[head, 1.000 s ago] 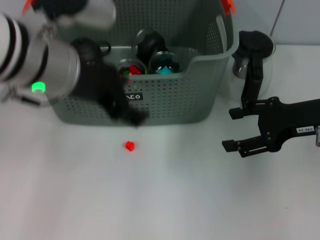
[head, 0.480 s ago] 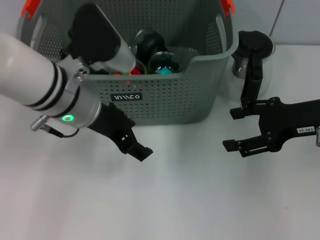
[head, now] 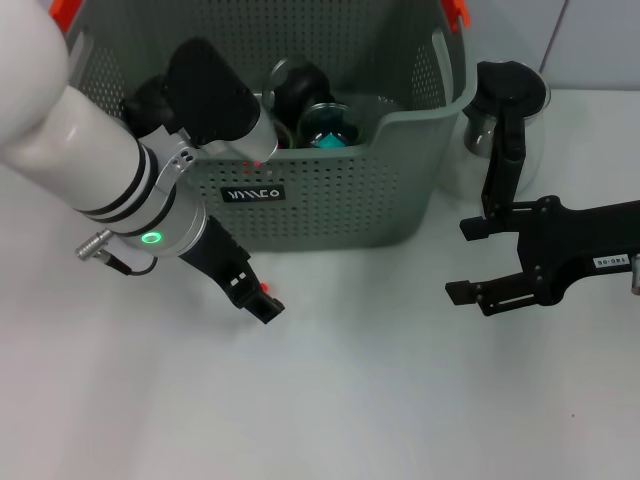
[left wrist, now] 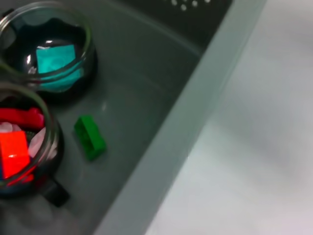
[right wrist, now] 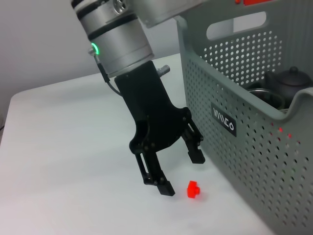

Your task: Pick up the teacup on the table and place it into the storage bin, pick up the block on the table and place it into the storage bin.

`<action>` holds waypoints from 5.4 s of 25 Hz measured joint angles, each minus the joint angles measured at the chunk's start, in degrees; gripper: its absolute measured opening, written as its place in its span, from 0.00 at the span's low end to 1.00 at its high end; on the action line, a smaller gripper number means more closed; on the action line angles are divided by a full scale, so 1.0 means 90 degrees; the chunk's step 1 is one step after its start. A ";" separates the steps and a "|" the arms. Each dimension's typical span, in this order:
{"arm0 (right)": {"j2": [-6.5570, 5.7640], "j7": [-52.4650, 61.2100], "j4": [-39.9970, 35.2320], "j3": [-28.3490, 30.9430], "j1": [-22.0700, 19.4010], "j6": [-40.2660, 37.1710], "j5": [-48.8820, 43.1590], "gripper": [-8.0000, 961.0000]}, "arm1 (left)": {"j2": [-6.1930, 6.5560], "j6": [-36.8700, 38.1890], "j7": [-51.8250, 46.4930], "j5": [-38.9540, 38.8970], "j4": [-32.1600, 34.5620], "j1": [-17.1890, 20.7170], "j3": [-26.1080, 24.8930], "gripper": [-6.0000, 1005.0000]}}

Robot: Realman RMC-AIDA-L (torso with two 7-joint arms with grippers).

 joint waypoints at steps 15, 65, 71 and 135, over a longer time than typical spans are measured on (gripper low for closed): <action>0.0010 0.0000 -0.0016 -0.0008 0.0007 -0.0003 0.0000 0.95 | 0.0019 -0.0606 0.0049 0.0009 -0.1247 -0.0576 -0.0162 0.84; 0.0013 0.0071 -0.0014 0.0026 -0.0002 -0.0028 -0.0071 0.95 | -0.0070 0.1921 0.1263 -0.1595 0.2183 0.0575 -0.1582 0.24; 0.0038 0.0071 -0.0014 -0.0014 0.0052 0.0018 -0.0088 0.95 | -0.0025 0.1914 0.1806 -0.2796 0.2741 0.0651 -0.2929 0.26; -0.0099 -0.3422 0.2720 0.0560 -0.0303 -0.1117 0.0956 0.98 | -0.0054 0.2879 0.8312 -0.3701 -0.3083 0.1803 -0.5227 0.95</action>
